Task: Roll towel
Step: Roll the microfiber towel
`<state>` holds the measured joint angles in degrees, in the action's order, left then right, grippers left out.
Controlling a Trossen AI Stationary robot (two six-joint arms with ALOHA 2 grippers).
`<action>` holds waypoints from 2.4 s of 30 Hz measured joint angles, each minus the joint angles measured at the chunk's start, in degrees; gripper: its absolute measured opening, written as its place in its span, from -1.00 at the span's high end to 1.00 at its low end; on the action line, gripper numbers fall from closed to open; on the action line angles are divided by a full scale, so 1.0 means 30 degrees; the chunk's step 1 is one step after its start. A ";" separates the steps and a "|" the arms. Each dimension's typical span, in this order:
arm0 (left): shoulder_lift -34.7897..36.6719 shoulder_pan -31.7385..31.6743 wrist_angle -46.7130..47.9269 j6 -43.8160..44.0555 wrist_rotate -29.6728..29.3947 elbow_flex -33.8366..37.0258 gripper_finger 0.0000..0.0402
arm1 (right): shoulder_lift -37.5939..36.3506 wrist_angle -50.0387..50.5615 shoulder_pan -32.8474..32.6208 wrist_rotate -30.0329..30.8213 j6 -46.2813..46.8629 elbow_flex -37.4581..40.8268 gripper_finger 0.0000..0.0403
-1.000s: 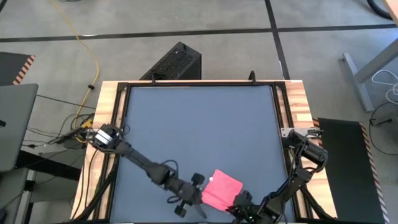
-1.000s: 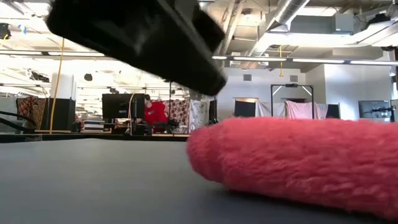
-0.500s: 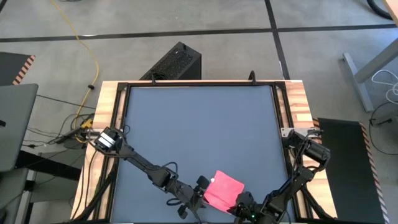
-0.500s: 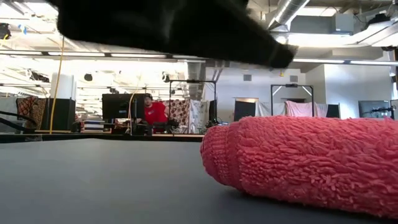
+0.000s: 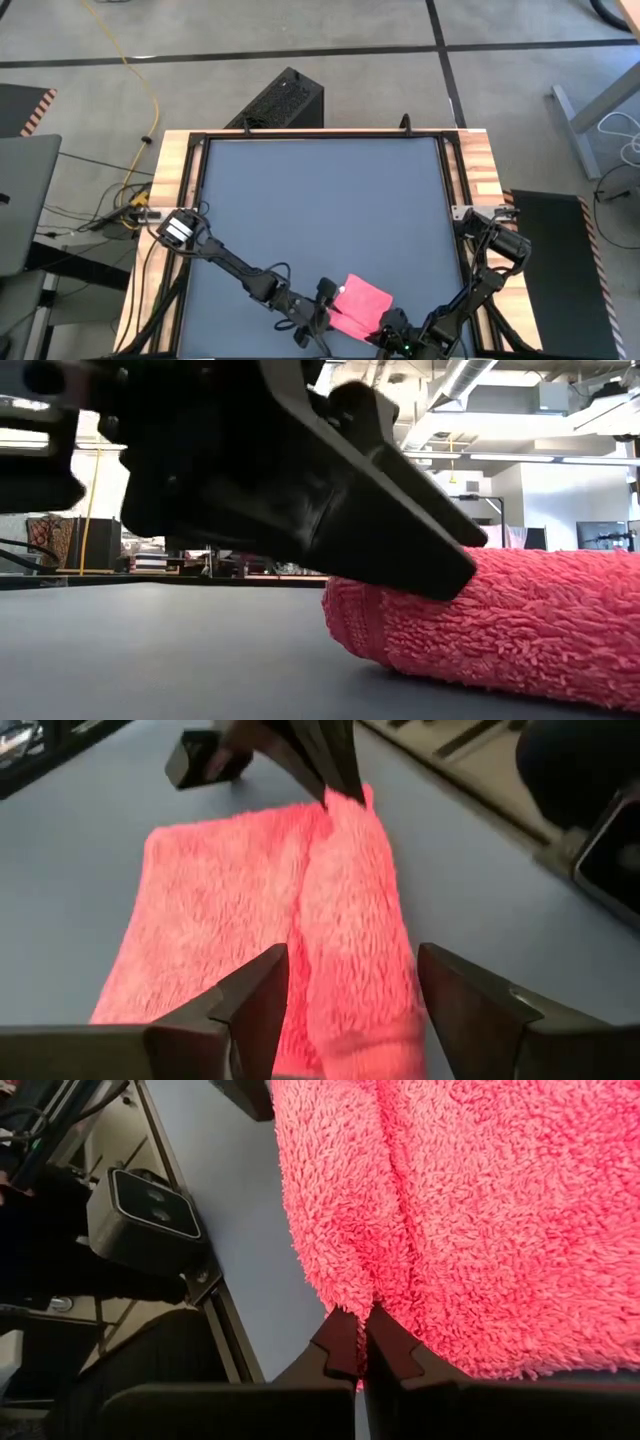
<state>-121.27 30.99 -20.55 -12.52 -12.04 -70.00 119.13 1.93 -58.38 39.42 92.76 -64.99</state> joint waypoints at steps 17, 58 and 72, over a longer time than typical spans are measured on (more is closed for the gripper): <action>-0.0280 -0.1039 0.0190 0.3642 0.3098 0.0002 0.95 | 0.0000 0.0007 -0.0024 0.0444 0.1198 -0.0086 0.90; -0.1515 -0.4174 0.6977 1.4953 0.8476 -0.2776 0.63 | -0.1318 0.6120 0.0132 -0.2147 0.6161 -0.0808 0.90; -0.1373 -0.3354 1.9199 0.9154 0.3488 -0.8133 0.54 | -0.1304 0.6342 0.0712 -0.3449 0.5397 -0.0780 0.90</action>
<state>-125.38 20.93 37.05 14.94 -1.58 -94.40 115.22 20.96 -56.25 29.08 108.95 -67.33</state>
